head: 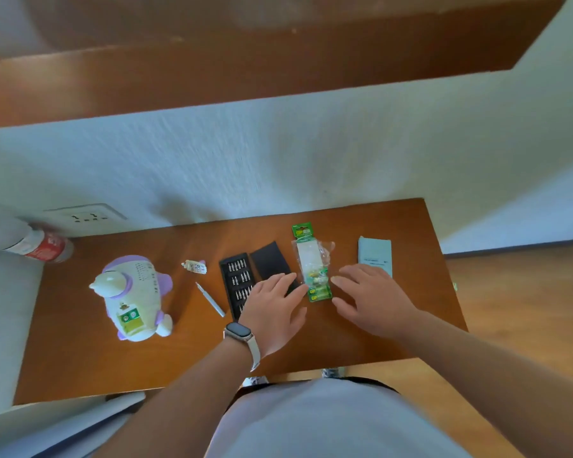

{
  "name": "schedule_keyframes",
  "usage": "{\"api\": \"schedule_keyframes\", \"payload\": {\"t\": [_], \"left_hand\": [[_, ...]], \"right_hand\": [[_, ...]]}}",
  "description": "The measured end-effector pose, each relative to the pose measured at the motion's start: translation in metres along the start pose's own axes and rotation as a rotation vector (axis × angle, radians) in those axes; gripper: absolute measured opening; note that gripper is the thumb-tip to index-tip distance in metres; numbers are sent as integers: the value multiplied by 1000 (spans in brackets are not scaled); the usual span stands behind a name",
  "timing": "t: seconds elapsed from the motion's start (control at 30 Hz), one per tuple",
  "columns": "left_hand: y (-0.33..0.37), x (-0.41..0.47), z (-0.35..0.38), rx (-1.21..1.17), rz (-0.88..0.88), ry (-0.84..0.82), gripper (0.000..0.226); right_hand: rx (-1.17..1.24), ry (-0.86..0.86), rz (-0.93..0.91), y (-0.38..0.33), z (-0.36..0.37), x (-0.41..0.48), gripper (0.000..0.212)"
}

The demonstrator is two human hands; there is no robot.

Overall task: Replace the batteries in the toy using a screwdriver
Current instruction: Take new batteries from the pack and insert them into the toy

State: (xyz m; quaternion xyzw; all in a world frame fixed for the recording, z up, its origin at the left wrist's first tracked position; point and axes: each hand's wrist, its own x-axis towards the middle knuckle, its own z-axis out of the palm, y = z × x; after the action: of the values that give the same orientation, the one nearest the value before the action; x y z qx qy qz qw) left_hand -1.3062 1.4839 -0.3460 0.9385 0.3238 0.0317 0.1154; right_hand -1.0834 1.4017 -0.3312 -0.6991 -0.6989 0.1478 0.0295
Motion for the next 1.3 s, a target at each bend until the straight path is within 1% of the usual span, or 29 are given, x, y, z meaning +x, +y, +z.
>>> {"api": "schedule_keyframes", "payload": {"t": [0.2,0.33,0.4,0.6,0.77,1.1,1.2,1.3], "left_hand": [[19,19,18,24,-45,-89,36],[27,29,27,33,-141,-200,45],[31,33,30,47,-170,-229,48],[40,44,37,61,-230,-244,39],[44,47,37,-6,-243,-247,41],[42,47,38,-50,-223,-268,51],[42,46,39,-67,-239,-269,52],[40,45,40,-80,-220,-271,54]], "right_hand": [[-5,-63,-46,34,18,16,44],[6,-91,-101,46,26,32,44],[-5,-107,-136,51,29,41,42],[-35,-141,-237,58,41,69,40],[32,-171,-273,60,40,84,42],[272,-219,-246,61,38,96,33],[297,-233,-226,60,40,100,34],[293,-227,-225,59,41,102,34]]}}
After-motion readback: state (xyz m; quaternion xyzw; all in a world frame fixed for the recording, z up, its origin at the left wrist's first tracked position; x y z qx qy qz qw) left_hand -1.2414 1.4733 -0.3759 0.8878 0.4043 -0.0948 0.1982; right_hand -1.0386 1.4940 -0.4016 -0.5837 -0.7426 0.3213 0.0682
